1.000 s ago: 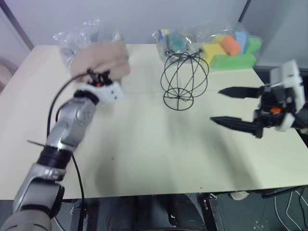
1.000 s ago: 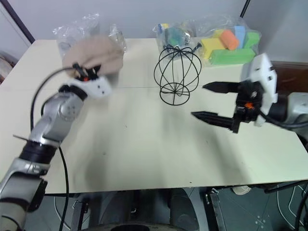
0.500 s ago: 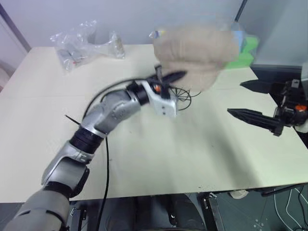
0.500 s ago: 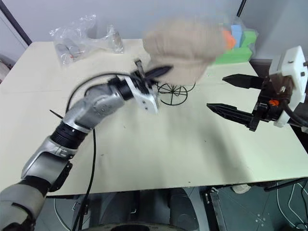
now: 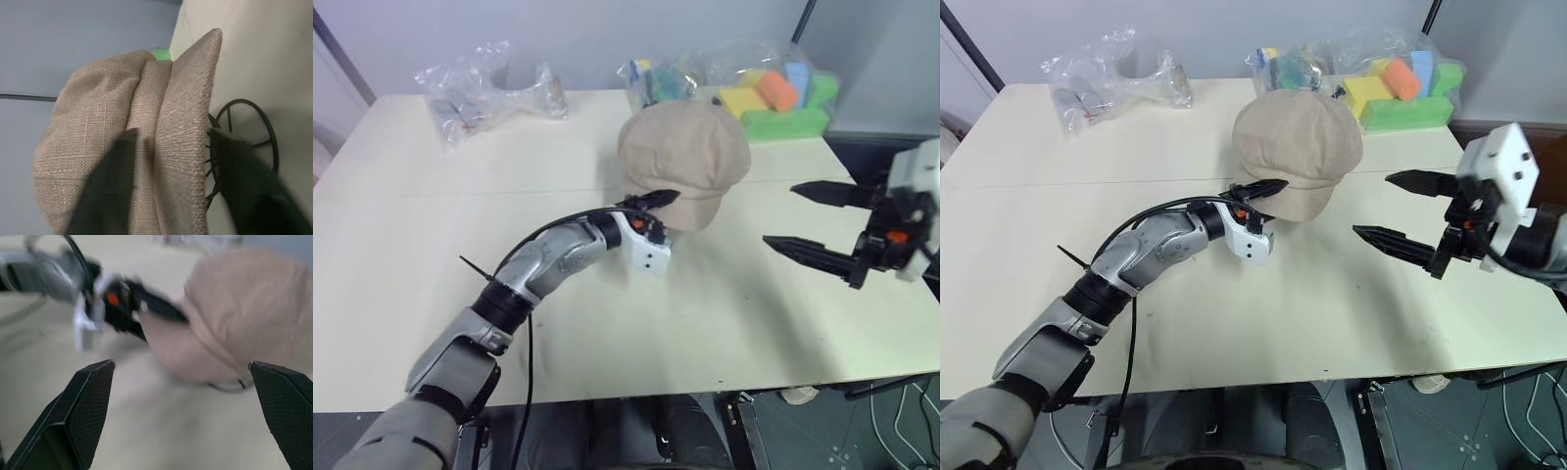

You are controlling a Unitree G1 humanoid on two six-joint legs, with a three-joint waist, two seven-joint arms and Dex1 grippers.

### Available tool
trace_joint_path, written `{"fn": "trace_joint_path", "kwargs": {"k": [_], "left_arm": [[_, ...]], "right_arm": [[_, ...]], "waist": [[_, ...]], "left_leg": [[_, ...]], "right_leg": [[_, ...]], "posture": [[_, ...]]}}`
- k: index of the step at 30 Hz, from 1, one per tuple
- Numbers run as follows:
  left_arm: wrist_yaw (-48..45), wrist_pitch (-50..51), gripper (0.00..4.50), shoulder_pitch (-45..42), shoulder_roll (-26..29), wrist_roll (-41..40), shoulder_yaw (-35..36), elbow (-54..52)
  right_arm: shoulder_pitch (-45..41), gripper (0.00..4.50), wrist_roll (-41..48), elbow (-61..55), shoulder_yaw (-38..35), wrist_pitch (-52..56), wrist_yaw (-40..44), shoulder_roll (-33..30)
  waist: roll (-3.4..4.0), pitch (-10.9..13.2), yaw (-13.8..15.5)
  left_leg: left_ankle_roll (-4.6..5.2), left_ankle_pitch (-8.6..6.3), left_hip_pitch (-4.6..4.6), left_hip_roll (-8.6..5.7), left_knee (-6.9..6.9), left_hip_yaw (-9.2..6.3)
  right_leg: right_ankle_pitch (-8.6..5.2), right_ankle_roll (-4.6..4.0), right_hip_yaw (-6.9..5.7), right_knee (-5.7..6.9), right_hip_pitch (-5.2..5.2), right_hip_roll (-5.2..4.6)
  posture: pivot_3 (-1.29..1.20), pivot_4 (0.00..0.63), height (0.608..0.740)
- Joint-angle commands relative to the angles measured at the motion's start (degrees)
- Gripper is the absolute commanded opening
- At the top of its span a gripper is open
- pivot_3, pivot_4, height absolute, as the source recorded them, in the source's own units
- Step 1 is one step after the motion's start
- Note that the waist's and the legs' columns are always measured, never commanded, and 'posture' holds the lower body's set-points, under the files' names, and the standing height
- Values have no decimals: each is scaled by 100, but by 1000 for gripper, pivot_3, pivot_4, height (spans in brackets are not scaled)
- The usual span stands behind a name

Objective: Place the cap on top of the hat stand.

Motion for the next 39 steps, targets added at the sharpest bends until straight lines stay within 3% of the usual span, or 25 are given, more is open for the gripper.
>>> {"fn": "trace_joint_path", "kwargs": {"k": [1,4,9,11,14,17,21,26,29,36,39], "left_arm": [[-107,-87,4476,258,189,-326,274,-482],[-566,-42,4476,731,494,-1103,639,-996],[-1991,1069,4476,1667,1117,-3468,1611,-2285],[-2744,2432,4476,2011,1509,-4814,2175,-2761],[-3732,5337,4476,2199,2385,-7668,3276,-3321],[-4399,6733,4476,2045,3130,-9310,4078,-3229],[-4533,7094,4476,1784,3496,-9506,4331,-2965],[-4338,7205,4476,1451,3454,-9483,4367,-2863],[-4170,7285,4500,1263,3369,-9507,4414,-2793],[-4170,7230,4500,1209,3362,-9415,4368,-2712],[-4256,7167,4500,1259,3377,-9354,4338,-2668]], "right_arm": [[25,4500,-551,-179,286,-325,-127,-98],[218,4500,-1349,-352,875,-665,-399,-66],[374,4500,-2611,-657,1985,-1399,-916,220],[181,4500,-3259,-654,2552,-1682,-1358,537],[-205,4500,-4686,-432,3640,-2518,-1916,975],[-746,4500,-6124,219,4523,-3312,-2490,1450],[-1367,4500,-7189,1122,5145,-3941,-2953,2143],[-1841,4500,-7979,1994,5449,-4387,-3293,2752],[-1805,3722,-8115,2123,5390,-4535,-3291,2923],[-1807,251,-8247,2148,5128,-4698,-3271,3098],[-1792,56,-7852,2101,4853,-5200,-3125,2947]], "waist": [[0,0,-22],[0,0,-35],[2,-1,-17],[-2,-2,-18],[-6,2,-72],[-4,4,-74],[-5,2,-22],[-14,1,-26],[-14,1,-29],[-15,1,-57],[-15,0,-51]], "left_leg": [[0,0,0,1,0,0],[0,0,5,3,-7,0],[0,0,5,8,-7,0],[-1,1,2,6,0,0],[-1,0,4,9,4,2],[-1,0,4,12,-1,0],[-1,0,1,2,2,0],[-2,1,0,1,4,-1],[-2,1,-2,1,3,-2],[-2,1,0,2,-1,-2],[-2,1,0,2,-1,-2]], "right_leg": [[0,0,0,0,0,0],[0,0,0,1,-1,2],[-1,-2,-1,8,-4,1],[-1,-2,-3,7,-3,0],[-5,-8,-3,7,-4,2],[-16,-20,-7,9,-12,5],[-18,-20,-7,3,-6,0],[-17,-20,-6,4,-5,0],[-12,-13,-6,4,-6,0],[-9,-7,-6,6,-7,2],[-9,-8,-6,6,-7,2]], "posture": [[0,150,740],[0,150,740],[0,150,740],[0,150,740],[0,150,740],[0,150,740],[0,150,740],[0,150,740],[0,150,740],[0,150,740],[0,150,740]]}}
